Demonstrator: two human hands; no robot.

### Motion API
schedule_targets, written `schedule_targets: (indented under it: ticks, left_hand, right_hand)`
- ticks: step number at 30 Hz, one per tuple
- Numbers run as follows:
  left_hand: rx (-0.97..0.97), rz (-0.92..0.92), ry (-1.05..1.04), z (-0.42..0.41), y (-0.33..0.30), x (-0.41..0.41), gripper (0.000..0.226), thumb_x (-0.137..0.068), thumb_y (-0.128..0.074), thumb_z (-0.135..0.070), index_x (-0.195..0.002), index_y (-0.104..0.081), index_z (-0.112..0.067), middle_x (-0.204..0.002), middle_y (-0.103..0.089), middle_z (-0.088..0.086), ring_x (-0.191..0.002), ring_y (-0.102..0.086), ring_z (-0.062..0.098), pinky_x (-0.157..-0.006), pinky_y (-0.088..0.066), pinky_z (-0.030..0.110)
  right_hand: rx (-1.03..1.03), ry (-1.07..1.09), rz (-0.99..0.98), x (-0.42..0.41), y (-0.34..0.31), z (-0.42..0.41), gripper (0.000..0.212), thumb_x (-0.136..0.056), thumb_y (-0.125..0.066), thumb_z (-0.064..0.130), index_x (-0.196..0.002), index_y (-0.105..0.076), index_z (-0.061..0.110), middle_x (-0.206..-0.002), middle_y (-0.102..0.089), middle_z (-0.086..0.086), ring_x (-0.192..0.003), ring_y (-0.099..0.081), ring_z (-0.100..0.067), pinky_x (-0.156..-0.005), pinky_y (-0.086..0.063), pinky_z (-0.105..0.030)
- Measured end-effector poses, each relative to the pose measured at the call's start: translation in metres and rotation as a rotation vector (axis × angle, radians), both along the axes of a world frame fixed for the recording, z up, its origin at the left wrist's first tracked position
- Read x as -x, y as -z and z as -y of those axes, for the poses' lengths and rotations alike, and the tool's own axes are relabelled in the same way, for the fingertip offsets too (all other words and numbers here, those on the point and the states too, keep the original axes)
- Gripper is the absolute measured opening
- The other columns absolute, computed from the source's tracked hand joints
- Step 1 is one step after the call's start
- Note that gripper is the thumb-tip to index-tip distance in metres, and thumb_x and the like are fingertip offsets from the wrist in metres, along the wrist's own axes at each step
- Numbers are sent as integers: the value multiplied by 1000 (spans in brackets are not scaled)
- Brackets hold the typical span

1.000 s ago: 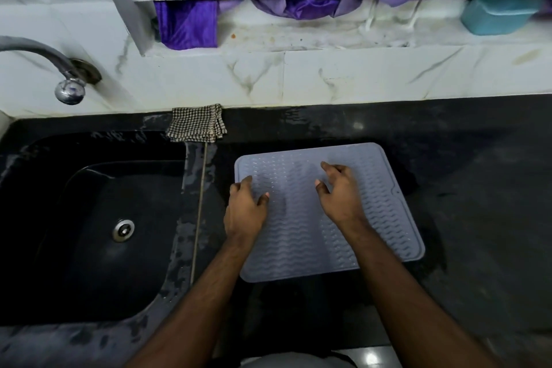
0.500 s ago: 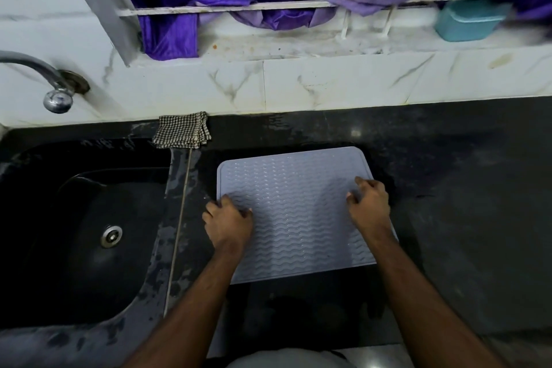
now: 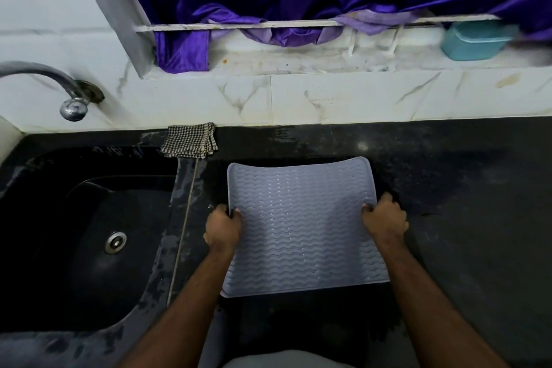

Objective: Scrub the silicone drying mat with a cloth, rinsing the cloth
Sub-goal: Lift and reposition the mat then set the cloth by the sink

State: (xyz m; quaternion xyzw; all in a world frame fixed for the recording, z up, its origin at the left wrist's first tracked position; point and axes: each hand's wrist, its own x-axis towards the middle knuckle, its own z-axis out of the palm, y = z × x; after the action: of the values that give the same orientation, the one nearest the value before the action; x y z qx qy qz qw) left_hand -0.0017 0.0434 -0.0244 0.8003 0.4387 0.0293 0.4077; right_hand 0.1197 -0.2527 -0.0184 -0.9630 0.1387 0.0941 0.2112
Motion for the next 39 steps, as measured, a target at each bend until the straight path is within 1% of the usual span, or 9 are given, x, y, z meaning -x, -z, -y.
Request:
schedule_targets:
  ticks: [2,5,8,11,15,20,27,31,39]
  left_hand:
    - [-35,55,26,0,1,-2,29,-100,-60,-25,-100,-58,4,-109,-64,28,-106,-61,44,-89,-51,45]
    - [-72,86,50,0,0,-2,22,-102,-56,-24,-91,-51,-6,-101,-65,21,-99,-63,41,-72,-43,36]
    - [-81,75,58,-4,-1,-2,18,-104,-48,-31,-94,-49,-15,-96,-64,12,-97,-63,38,-73,-39,34]
    - [-142,35,71,-5,0,-5,20,-105,-43,-36,-97,-51,-20,-93,-64,8,-95,-63,37,-72,-42,37]
    - [-197,69,32,-7,-3,-9,22,-106,-39,-40,-96,-51,-25,-89,-63,5,-88,-62,33,-71,-46,39]
    - [-251,174,39,-24,-14,-19,21,-106,-39,-40,-96,-52,-27,-83,-61,-3,-83,-62,27,-69,-47,39]
    - [-160,230,67,-61,-16,-40,26,-106,-44,-36,-104,-60,-15,-96,-68,9,-94,-64,35,-76,-49,40]
    - [-69,198,22,-83,-13,-55,28,-106,-45,-33,-117,-62,-15,-113,-69,15,-107,-62,38,-90,-51,47]
    - [9,226,58,-113,-4,-88,23,-105,-47,-30,-109,-63,-14,-104,-70,10,-101,-64,33,-93,-53,50]
  right_hand:
    - [45,-26,0,-3,-2,-3,41,-97,-57,34,-126,-55,6,-129,-52,-23,-121,-45,-42,-100,-37,-51]
    - [39,-60,35,-4,-2,-9,34,-97,-57,33,-118,-58,7,-124,-52,-22,-117,-46,-42,-98,-39,-51]
    - [-35,-85,81,-4,-3,-10,25,-98,-54,23,-115,-56,5,-117,-55,-23,-103,-56,-42,-86,-49,-47]
    - [-3,-89,108,-5,-6,-10,15,-100,-47,23,-108,-53,13,-102,-62,-18,-89,-62,-41,-70,-49,-41]
    - [-5,-94,175,-7,-9,-10,14,-100,-42,25,-107,-53,22,-90,-64,-12,-73,-58,-33,-65,-49,-38]
    - [-85,-95,278,-14,-11,-23,20,-101,-42,25,-116,-55,27,-93,-66,-13,-79,-62,-36,-66,-48,-37]
    - [-211,-80,254,-34,-14,-42,22,-102,-42,27,-119,-54,29,-102,-66,-15,-87,-62,-39,-71,-50,-41]
    - [-253,-117,243,-49,-14,-56,24,-102,-42,25,-121,-54,33,-104,-66,-14,-88,-62,-37,-73,-49,-39]
    - [-358,-68,202,-77,-15,-80,26,-101,-42,23,-121,-57,31,-107,-66,-9,-94,-62,-34,-83,-54,-47]
